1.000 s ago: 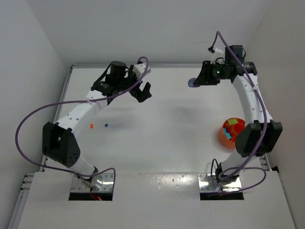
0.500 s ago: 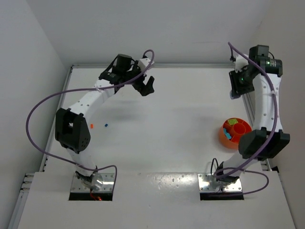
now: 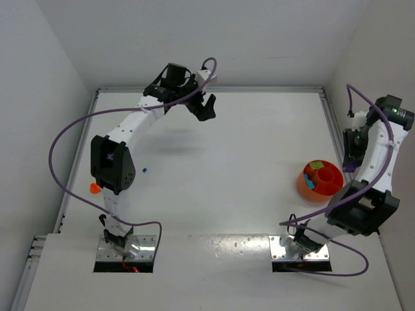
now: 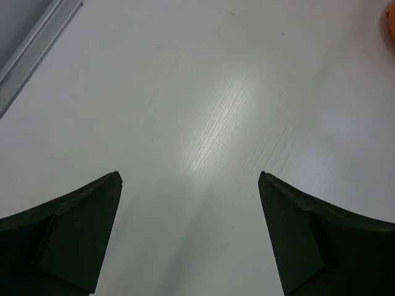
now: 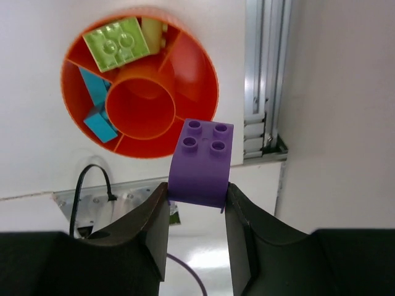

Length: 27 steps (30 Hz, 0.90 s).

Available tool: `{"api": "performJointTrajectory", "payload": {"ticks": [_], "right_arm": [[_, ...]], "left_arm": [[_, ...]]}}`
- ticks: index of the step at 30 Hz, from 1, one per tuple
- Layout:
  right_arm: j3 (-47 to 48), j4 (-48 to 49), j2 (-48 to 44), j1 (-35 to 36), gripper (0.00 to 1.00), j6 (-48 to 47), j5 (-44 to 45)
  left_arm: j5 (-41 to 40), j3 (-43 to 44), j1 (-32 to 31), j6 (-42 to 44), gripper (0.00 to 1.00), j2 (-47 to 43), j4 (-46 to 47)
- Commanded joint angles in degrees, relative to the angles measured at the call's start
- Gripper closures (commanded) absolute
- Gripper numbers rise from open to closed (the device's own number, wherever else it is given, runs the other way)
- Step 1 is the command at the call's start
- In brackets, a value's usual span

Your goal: Sort the legos into containers by color

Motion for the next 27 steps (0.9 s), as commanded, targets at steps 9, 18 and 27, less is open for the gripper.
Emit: {"api": "performJointTrajectory", "payload": {"ticks": [9, 18, 27], "right_arm": [[-11.18, 1.30, -1.53, -8.27, 1.00, -0.38, -7.05], [-12.76, 5.80, -0.84, -9.60, 1.00, 0.24, -9.60], [-11.01, 7.03, 4.09, -9.60, 1.00, -0.99, -11.62]], "left_arm": [[-0.43, 8.61, -0.92, 3.61, 0.01, 3.24, -6.83], [-3.42, 9.14, -2.59, 4.67, 0.01, 3.77, -8.50], [-5.26, 10.81, -3.12, 6.34, 0.01, 4.29, -9.02]]}}
